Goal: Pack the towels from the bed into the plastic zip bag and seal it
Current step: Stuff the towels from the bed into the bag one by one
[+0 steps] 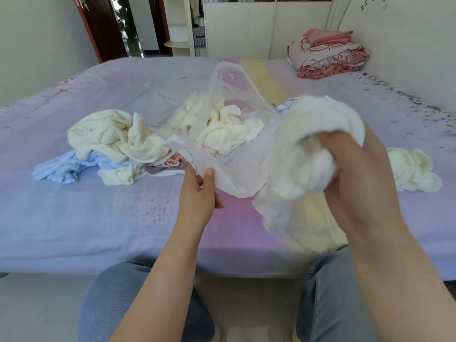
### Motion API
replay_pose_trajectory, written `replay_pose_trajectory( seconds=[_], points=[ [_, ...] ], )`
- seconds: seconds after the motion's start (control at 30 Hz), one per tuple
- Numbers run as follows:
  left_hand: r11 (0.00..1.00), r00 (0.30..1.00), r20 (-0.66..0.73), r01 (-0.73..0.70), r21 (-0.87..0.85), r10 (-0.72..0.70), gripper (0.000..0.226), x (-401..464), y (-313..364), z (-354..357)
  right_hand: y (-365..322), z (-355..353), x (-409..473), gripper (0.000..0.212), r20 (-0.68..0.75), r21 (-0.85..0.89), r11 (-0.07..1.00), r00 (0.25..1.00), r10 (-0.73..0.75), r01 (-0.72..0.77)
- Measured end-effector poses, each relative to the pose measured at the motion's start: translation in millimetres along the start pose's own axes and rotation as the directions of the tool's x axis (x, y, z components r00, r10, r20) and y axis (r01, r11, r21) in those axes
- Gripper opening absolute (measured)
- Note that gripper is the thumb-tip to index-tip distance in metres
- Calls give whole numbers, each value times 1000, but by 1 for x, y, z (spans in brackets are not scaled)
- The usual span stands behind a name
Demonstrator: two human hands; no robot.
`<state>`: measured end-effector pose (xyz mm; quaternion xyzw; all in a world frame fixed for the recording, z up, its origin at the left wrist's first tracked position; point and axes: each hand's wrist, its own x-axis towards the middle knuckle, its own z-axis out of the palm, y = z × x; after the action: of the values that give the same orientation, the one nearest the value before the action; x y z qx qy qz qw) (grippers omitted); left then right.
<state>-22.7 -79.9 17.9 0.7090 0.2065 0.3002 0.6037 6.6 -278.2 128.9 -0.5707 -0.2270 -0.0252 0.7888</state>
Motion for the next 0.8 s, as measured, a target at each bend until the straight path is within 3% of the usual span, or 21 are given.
replay_pose_trajectory(
  seconds=[0.1, 0.17, 0.23, 0.3, 0.33, 0.37, 0.47, 0.57, 0.67, 0.73, 0.8],
  points=[
    [999, 1000, 8, -27, 23, 26, 34, -3, 1, -1, -6, 37, 19, 22, 140, -172, 962, 972, -190, 213],
    [1000, 1000, -2, -19, 6, 19, 32, -3, 2, -2, 19, 56, 38, 43, 322, -468, 827, 931, -169, 312],
    [1000, 1000, 3, -8, -28, 8, 32, -4, 5, -2, 59, 64, 62, 68, 500, -746, 575, 853, 147, 338],
    [998, 1000, 24, 10, -58, -8, 30, -7, 6, -1, 92, 65, 80, 76, 484, -874, 314, 715, 505, 370],
    [997, 999, 30, 24, -77, -21, 29, -8, 7, 0, 99, 66, 85, 72, 447, -890, 213, 682, 579, 402],
    [995, 999, 28, 35, -94, -32, 28, -9, 7, 1, 101, 68, 89, 64, 432, -893, 164, 698, 571, 419],
    [992, 999, 17, 48, -115, -46, 26, -11, 5, 1, 82, 72, 77, 39, 392, -913, 241, 874, 286, 331],
    [986, 998, 27, 56, -158, -52, 21, -11, 5, -2, 62, 49, 45, 37, 286, -946, 206, 944, 167, 250],
    [975, 997, 21, 79, -206, -76, 15, -12, 7, -1, 65, 16, 4, 57, 114, -967, 242, 987, 111, 85],
    [972, 997, 16, 80, -220, -78, 13, -12, 7, 2, 85, 8, -18, 86, -4, -917, 394, 987, 161, -68],
    [977, 997, 27, 74, -201, -70, 13, -11, 6, 5, 108, 10, -32, 108, -36, -758, 611, 949, 312, -230]
  ],
)
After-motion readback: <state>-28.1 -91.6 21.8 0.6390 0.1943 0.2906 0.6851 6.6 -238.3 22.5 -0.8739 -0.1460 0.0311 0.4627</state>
